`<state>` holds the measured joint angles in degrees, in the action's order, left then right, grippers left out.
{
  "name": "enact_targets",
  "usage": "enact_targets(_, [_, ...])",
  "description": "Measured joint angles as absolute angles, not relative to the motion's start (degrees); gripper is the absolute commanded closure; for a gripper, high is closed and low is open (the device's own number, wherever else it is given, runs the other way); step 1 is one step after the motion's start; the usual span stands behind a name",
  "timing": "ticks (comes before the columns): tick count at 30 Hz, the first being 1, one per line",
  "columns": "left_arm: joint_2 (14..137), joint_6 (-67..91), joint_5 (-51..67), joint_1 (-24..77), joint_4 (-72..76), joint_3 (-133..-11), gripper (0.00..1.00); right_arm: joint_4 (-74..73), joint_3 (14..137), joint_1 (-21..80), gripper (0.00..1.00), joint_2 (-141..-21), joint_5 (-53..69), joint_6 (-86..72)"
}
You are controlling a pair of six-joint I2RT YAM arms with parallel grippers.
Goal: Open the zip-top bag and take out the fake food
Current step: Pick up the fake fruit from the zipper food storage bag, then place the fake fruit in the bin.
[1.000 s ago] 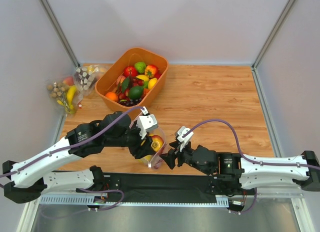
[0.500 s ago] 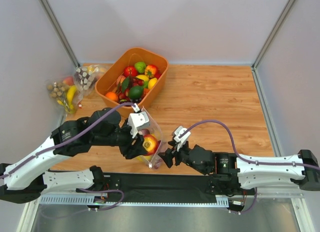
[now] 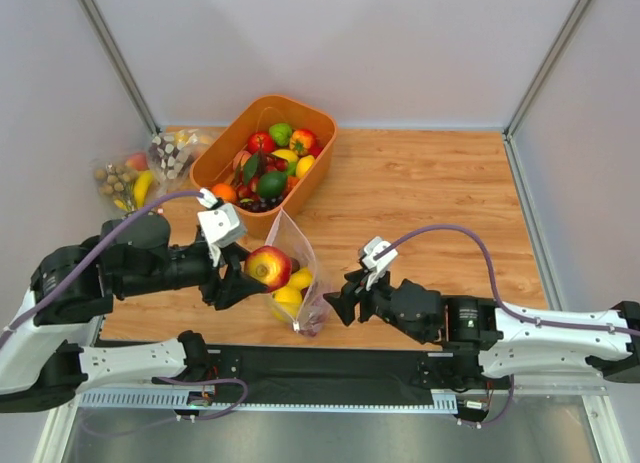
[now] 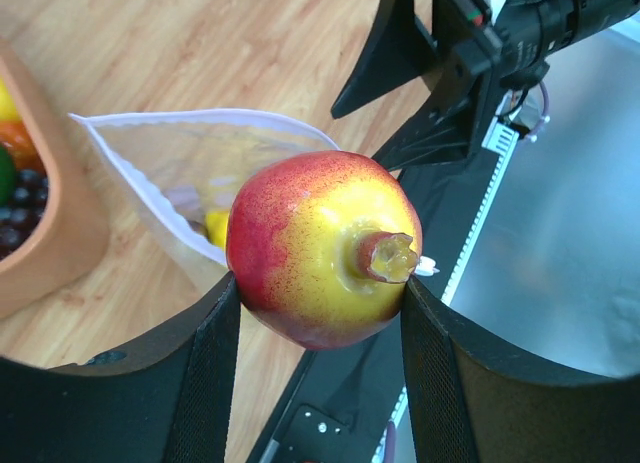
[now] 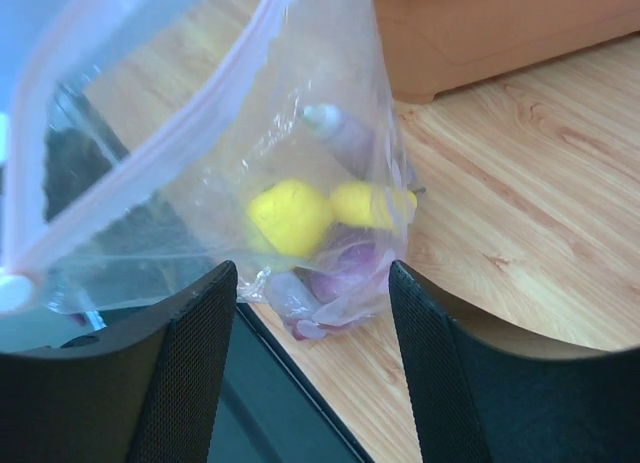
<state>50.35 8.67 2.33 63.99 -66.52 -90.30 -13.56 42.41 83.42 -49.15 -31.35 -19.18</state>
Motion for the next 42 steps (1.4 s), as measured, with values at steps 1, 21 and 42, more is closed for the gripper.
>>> enact_targets(1, [49.8, 8.7, 1.9, 64.0, -66.6, -91.1, 1.0, -14.7, 43.6, 83.4, 0.37, -48.6, -31.7, -19.7])
enact_targets(21, [59.7, 4.3, -12.8, 47.7, -61.3, -99.4, 1.0, -32.6, 75.2, 82.7, 0.41, -69.4, -37.7, -25.3])
enact_targets(42, [86.3, 7.9, -2.7, 19.1, -44.5, -92.3, 1.0, -42.5, 72.4, 80.8, 1.0, -68.2, -41.1, -30.4])
